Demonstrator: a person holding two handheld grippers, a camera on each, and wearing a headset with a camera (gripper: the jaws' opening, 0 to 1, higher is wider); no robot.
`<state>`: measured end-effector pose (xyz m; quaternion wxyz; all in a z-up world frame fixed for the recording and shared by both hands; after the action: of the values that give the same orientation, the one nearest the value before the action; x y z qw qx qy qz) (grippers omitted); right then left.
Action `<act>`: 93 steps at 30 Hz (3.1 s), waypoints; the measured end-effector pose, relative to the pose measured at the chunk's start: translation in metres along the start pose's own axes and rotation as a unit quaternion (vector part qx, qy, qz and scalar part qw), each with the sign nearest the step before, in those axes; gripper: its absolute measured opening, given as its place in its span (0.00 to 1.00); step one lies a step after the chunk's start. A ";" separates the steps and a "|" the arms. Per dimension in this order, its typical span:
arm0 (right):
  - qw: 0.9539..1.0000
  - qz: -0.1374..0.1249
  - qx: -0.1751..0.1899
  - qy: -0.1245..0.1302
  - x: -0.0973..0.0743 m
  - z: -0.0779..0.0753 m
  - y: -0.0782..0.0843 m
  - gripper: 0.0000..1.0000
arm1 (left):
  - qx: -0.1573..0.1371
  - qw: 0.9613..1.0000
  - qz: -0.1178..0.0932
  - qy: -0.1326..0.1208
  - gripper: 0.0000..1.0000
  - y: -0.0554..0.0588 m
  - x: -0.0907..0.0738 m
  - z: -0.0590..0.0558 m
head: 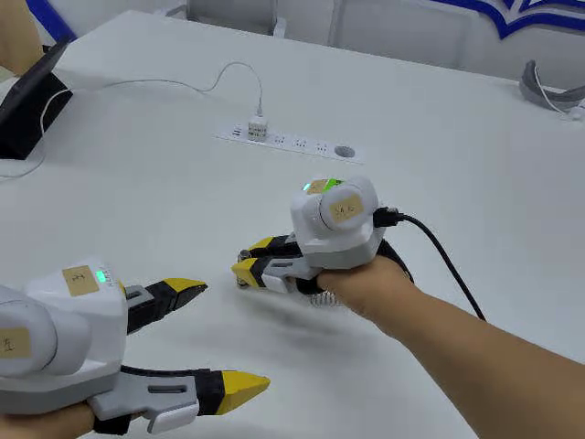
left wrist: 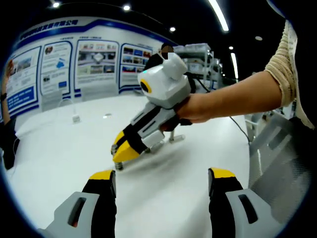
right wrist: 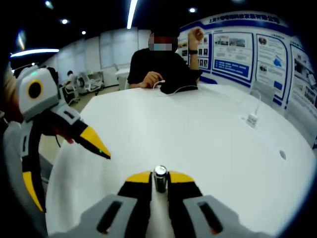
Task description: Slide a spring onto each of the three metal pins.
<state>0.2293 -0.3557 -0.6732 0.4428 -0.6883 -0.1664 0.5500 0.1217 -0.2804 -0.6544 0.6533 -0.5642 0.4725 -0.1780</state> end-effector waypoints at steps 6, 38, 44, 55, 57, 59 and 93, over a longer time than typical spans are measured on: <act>1.000 0.004 -0.003 0.000 -0.003 0.003 0.002 0.15 | 0.000 1.000 -0.001 0.000 0.77 0.000 0.000 0.001; 1.000 -0.020 -0.001 0.013 -0.059 0.017 0.022 0.20 | 0.008 1.000 0.001 0.008 0.77 -0.007 0.006 -0.009; 1.000 -0.018 -0.001 0.015 -0.068 0.020 0.029 0.20 | 0.010 1.000 0.000 0.010 0.76 -0.008 0.008 -0.009; 1.000 -0.008 0.001 0.019 -0.083 0.024 0.045 0.20 | 0.016 1.000 0.004 0.015 0.75 -0.009 0.011 -0.011; 1.000 -0.005 0.002 0.021 -0.086 0.023 0.047 0.20 | 0.016 1.000 0.004 0.016 0.75 -0.009 0.011 -0.011; 1.000 -0.002 0.002 0.024 -0.089 0.021 0.051 0.20 | 0.017 1.000 0.005 0.017 0.75 -0.009 0.012 -0.012; 0.996 0.073 -0.012 0.041 -0.087 -0.030 0.072 0.19 | 0.022 0.999 0.015 0.020 0.73 -0.006 0.014 -0.014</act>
<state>0.2081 -0.4708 -0.6771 0.3997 -0.7258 -0.1038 0.5501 0.1190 -0.3010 -0.6542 0.6584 -0.5391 0.4899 -0.1893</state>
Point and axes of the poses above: the centre of the closed fingertips' face, and the gripper's own axes: x roughly forward along the fingers, z roughly to its left, y roughly out of its underside, the point moved 6 cm from there along -x, roughly backward along the fingers, and after that the axes turned 4 degrees about z, right-handed, at the moved point
